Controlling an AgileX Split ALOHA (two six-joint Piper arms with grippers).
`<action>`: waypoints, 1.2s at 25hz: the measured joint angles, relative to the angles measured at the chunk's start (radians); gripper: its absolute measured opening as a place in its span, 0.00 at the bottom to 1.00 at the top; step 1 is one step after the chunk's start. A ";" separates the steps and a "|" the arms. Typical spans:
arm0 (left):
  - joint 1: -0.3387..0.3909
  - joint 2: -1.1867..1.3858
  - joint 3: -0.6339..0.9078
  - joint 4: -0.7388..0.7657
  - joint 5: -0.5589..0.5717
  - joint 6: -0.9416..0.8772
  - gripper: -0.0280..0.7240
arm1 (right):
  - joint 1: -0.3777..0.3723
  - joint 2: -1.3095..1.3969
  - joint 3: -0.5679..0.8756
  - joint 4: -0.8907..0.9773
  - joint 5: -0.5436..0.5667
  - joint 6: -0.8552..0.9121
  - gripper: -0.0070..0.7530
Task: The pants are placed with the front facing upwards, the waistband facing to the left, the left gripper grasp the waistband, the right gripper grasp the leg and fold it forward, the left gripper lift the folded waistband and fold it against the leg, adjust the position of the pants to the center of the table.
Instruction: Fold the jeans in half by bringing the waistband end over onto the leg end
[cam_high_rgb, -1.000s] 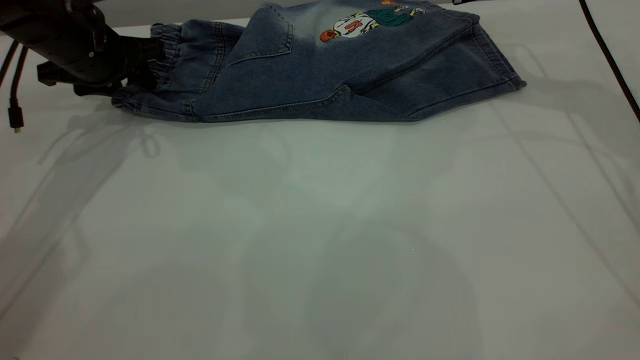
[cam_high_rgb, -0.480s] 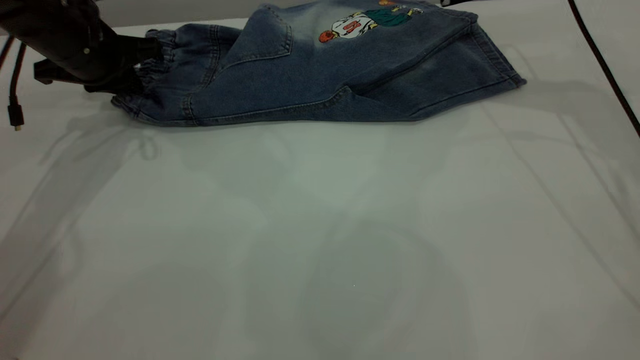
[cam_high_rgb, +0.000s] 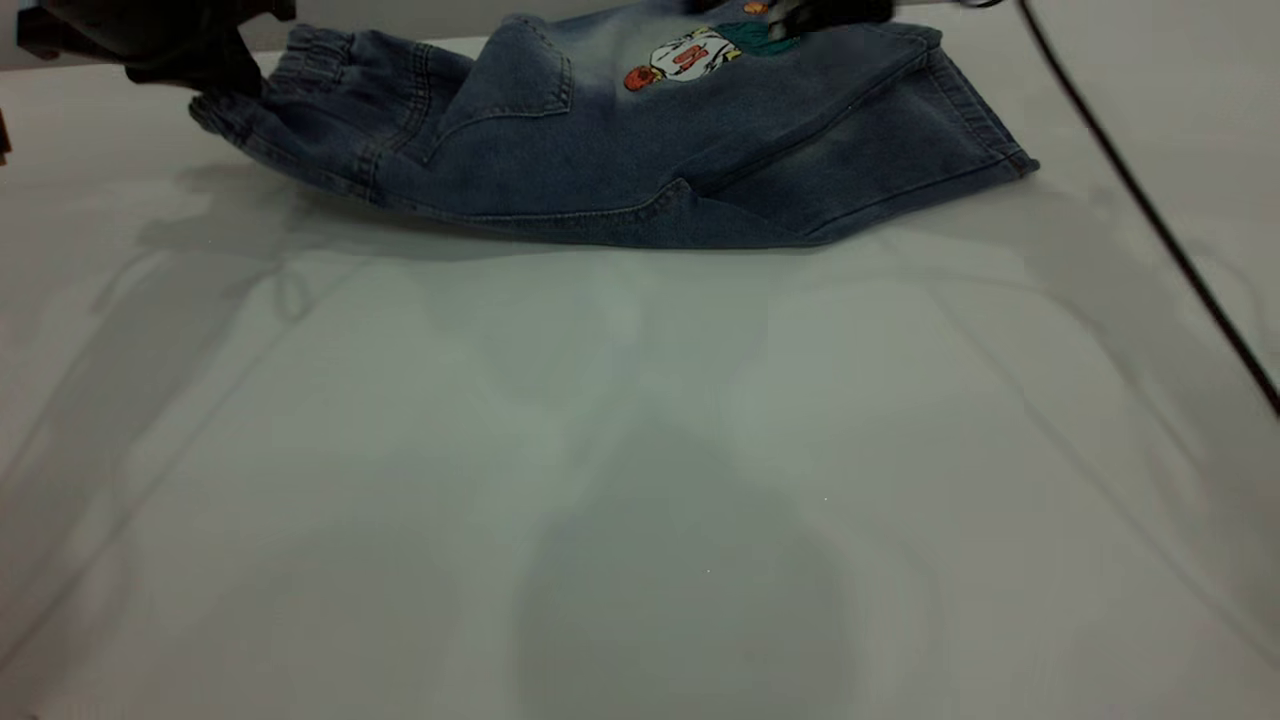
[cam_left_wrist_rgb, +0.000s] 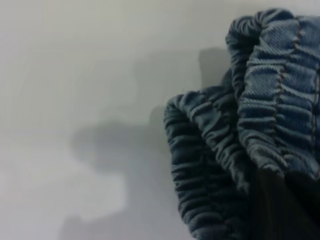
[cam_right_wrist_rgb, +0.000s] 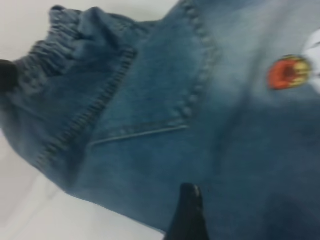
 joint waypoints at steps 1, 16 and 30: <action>-0.001 0.000 0.000 0.001 0.011 0.004 0.11 | 0.019 0.013 -0.016 0.000 0.000 0.008 0.70; -0.002 -0.144 0.000 -0.001 0.098 0.054 0.11 | 0.116 0.135 -0.125 -0.003 -0.007 0.065 0.70; -0.058 -0.205 -0.001 -0.003 0.077 0.076 0.11 | 0.218 0.156 -0.125 -0.184 -0.028 0.134 0.70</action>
